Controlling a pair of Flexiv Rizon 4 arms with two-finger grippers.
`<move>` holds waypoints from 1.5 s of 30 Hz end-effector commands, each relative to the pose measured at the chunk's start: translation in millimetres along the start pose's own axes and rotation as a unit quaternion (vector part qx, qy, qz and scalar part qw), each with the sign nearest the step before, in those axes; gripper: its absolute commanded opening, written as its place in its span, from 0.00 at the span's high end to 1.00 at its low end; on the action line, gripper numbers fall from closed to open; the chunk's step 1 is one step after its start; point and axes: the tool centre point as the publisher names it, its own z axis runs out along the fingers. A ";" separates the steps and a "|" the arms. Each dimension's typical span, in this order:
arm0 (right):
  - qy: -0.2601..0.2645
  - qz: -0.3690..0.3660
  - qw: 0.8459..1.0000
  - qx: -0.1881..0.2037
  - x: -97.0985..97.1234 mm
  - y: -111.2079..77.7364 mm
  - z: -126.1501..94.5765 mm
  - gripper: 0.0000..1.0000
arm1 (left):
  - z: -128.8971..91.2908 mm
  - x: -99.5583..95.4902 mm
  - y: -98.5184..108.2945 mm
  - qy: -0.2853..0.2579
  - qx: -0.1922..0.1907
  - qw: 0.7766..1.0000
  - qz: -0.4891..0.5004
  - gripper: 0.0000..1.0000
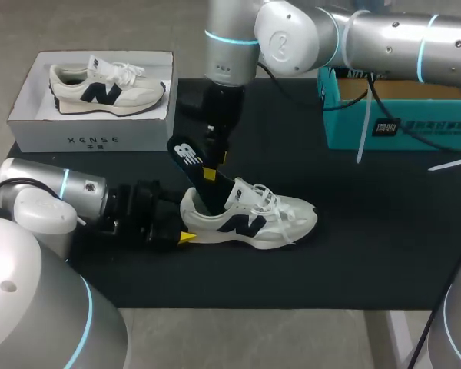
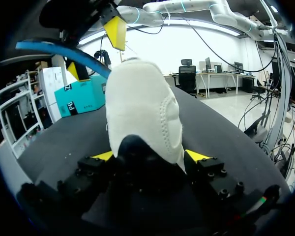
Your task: Take the shoe out of the shoebox, open the shoe tongue, remove and reinsert the insole, then place the shoe into the shoebox
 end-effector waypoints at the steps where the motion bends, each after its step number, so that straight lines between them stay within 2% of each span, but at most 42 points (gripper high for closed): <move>1: 0.001 -0.003 1.000 0.000 -1.0 2.8 2.3 0.54 | 3.8 0.5 3.3 0.000 -0.001 1.000 0.000 1.00; 2: 0.001 -0.003 1.000 -0.001 -1.2 3.1 2.4 0.64 | 3.8 0.5 3.3 0.000 -0.001 1.000 0.000 1.00; 3: 0.000 -0.005 1.000 -0.002 -1.3 3.3 2.4 1.00 | 3.8 0.5 3.3 0.000 -0.001 1.000 0.000 1.00; 15: -0.005 -0.017 1.000 -0.004 -1.4 9.5 -1.4 1.00 | 3.8 0.5 3.3 0.000 -0.001 1.000 0.000 1.00; 25: -0.008 -0.024 1.000 -0.006 1.3 13.7 -17.0 1.00 | 3.8 0.5 3.3 0.000 -0.001 1.000 0.000 1.00; 30: -0.019 -0.020 0.999 -0.023 1.5 12.1 -37.4 1.00 | 3.8 0.5 3.3 0.000 -0.001 1.000 0.000 1.00; 34: -0.043 -0.014 0.999 -0.027 1.1 10.3 -73.8 1.00 | 3.8 0.5 3.3 0.000 -0.001 1.000 0.000 1.00; 37: -0.020 -0.032 0.998 -0.043 -7.3 9.6 -95.0 1.00 | 3.8 0.5 3.3 0.000 -0.001 1.000 0.000 1.00; 45: -0.020 -0.032 0.998 -0.043 -7.3 9.6 -95.0 1.00 | 3.8 0.5 3.3 0.000 -0.001 1.000 0.000 1.00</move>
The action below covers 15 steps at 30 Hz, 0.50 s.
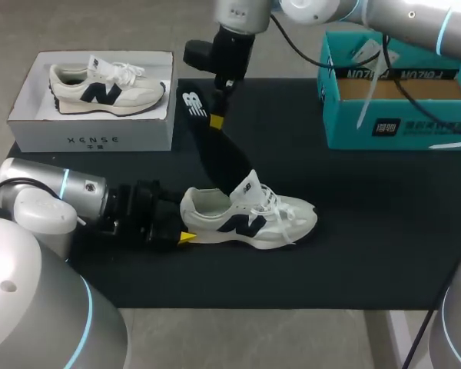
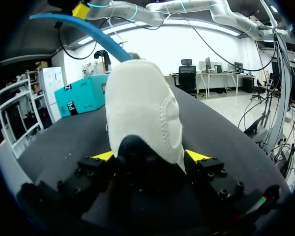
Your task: Take the shoe out of the shoebox, open the shoe tongue, remove and reinsert the insole, then place the shoe into the shoebox
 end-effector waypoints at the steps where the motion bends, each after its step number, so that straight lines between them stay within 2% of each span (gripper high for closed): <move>1: -0.001 0.000 1.000 -0.001 0.6 -0.9 1.9 1.00 | 3.8 0.6 3.3 -0.001 -0.001 1.000 0.000 1.00; 14: -0.001 0.000 1.000 -0.001 0.6 -0.9 1.9 1.00 | 3.8 0.6 3.3 -0.001 -0.001 1.000 0.000 1.00; 15: 0.005 0.023 1.000 -0.010 8.1 -5.5 0.0 1.00 | 3.8 0.6 3.3 -0.001 -0.001 1.000 0.000 1.00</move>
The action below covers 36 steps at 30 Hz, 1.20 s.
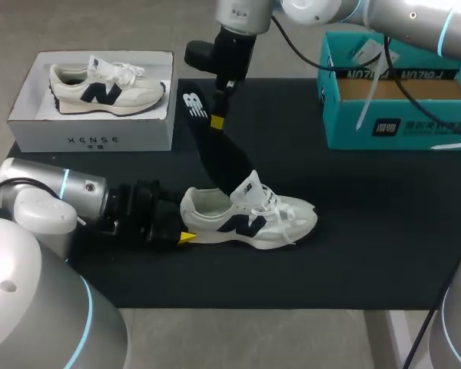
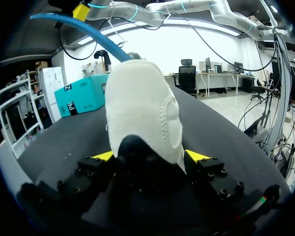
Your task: Take the shoe out of the shoebox, open the shoe tongue, remove and reinsert the insole, then place the shoe into the shoebox
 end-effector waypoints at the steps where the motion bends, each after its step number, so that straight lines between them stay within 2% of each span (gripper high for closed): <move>1: -0.003 0.030 0.999 -0.034 15.6 -7.6 -4.9 1.00 | 3.7 0.5 3.3 -0.001 -0.001 1.000 0.000 1.00; 3: -0.018 0.048 0.996 -0.079 27.4 -7.0 -11.7 1.00 | 3.7 0.5 3.3 -0.001 -0.001 1.000 0.000 1.00; 7: -0.025 0.085 0.987 -0.134 43.2 4.1 -27.6 1.00 | 3.7 0.5 3.3 -0.001 -0.001 1.000 0.000 1.00; 11: -0.034 0.101 0.981 -0.162 59.5 12.6 -57.6 1.00 | 3.7 0.5 3.3 -0.001 -0.001 1.000 0.000 1.00; 16: -0.024 0.135 0.974 -0.182 76.3 3.2 -91.9 1.00 | 3.7 0.5 3.3 -0.001 -0.001 1.000 0.000 1.00; 18: -0.018 0.135 0.970 -0.203 82.9 -0.9 -104.7 1.00 | 3.7 0.5 3.3 -0.001 -0.001 1.000 0.000 1.00; 22: -0.018 0.145 0.966 -0.211 96.7 -8.9 -129.6 1.00 | 3.7 0.5 3.3 -0.001 -0.001 1.000 0.000 1.00; 29: -0.017 0.145 0.965 -0.218 100.6 -29.0 -162.2 1.00 | 3.7 0.5 3.3 -0.001 -0.001 1.000 0.000 1.00; 36: -0.025 0.136 0.965 -0.220 118.8 -42.3 -211.8 1.00 | 3.7 0.5 3.3 -0.001 -0.001 1.000 0.000 1.00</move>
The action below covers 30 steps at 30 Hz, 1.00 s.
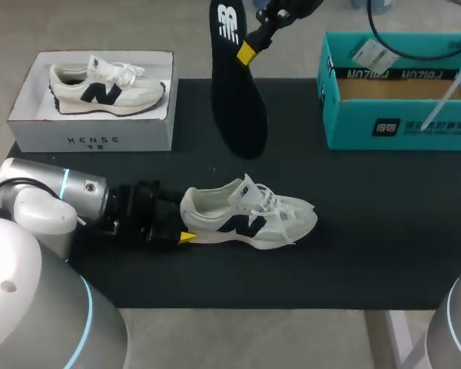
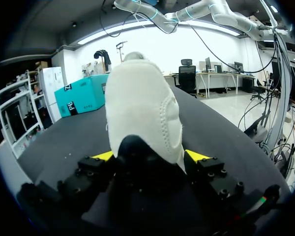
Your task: Take the shoe out of the shoebox, open the shoe tongue, remove and reinsert the insole, then place the shoe into the shoebox
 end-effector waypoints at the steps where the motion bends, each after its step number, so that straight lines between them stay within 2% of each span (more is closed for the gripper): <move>1: -0.004 -0.008 1.000 -0.004 14.7 -2.4 -40.0 1.00 | 3.8 0.5 3.2 -0.001 -0.001 1.000 0.000 1.00; 6: 0.004 -0.016 1.000 0.001 30.4 -7.0 -66.7 1.00 | 3.8 0.5 3.2 -0.001 -0.001 1.000 0.000 1.00; 12: 0.003 -0.014 1.000 -0.005 45.3 -14.7 -83.8 1.00 | 3.8 0.5 3.2 -0.001 -0.001 1.000 0.000 1.00; 19: 0.010 -0.010 1.000 -0.010 49.7 -23.9 -87.0 1.00 | 3.8 0.5 3.2 -0.001 -0.001 1.000 0.000 1.00; 30: 0.005 -0.007 1.000 -0.005 47.1 -24.2 -82.8 1.00 | 3.8 0.5 3.2 -0.001 -0.001 1.000 0.000 1.00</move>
